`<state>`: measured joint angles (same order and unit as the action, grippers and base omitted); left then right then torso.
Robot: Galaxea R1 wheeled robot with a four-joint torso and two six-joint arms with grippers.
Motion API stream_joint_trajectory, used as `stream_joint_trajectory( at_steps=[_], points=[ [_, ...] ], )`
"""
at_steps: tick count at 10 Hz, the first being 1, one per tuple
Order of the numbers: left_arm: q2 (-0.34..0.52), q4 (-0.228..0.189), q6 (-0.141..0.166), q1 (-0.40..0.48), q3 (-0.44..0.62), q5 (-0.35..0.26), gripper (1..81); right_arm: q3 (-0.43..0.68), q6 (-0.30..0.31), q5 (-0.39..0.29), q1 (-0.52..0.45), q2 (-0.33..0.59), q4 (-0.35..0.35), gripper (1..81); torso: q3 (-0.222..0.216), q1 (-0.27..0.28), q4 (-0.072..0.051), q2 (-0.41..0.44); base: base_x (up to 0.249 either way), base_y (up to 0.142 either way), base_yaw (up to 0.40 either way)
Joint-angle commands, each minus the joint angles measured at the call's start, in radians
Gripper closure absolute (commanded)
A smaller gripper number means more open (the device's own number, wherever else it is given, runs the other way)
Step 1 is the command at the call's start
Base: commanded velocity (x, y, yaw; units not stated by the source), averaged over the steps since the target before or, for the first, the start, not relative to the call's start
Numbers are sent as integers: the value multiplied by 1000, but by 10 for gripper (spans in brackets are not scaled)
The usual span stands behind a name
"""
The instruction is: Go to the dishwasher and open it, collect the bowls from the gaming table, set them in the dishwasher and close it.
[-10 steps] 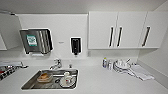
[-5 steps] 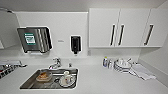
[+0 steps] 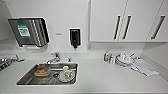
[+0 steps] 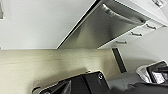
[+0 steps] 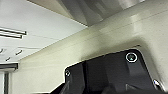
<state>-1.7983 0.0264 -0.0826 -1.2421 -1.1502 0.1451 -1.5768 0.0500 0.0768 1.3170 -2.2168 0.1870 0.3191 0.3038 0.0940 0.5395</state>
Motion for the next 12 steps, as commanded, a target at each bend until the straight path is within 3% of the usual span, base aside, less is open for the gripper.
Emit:
stream_joint_trajectory(
  at_steps=[1, 3, 6, 8, 9, 10, 11, 12],
  points=[
    [78, -6, 21, 138, 53, -137, 10, 43, 16, -51, -84, 55, 11, 10, 0, 63, 0, 98, 0, 0, 0],
    [127, -6, 46, 210, 113, -216, 10, 45, 42, -52, -94, 61, 9, 10, 13, 100, 0, 156, 0, 0, 0],
    [167, -8, 47, 238, 173, -228, 10, 66, 70, -52, -118, 89, 11, 10, 15, 167, 0, 261, 0, 0, 0],
    [161, -3, 50, 258, 162, -271, 10, 74, 100, -54, -127, 115, 9, 10, 15, 211, 0, 332, 0, 0, 0],
    [160, -5, 52, 267, 159, -285, 10, 87, 106, -54, -132, 128, 9, 10, 40, 233, 0, 367, 0, 0, 0],
    [157, -5, 52, 272, 159, -289, 10, 97, 113, -52, -136, 139, 9, 10, 108, 254, 0, 401, 0, 0, 0],
    [157, -6, 53, 276, 159, -289, 10, 103, 119, -52, -140, 145, 9, 10, 115, 269, 0, 426, 0, 0, 0],
    [160, -6, 53, 281, 159, -289, 10, 109, 120, -52, -143, 150, 9, 10, 40, 285, 0, 451, 0, 0, 0]
  ],
)
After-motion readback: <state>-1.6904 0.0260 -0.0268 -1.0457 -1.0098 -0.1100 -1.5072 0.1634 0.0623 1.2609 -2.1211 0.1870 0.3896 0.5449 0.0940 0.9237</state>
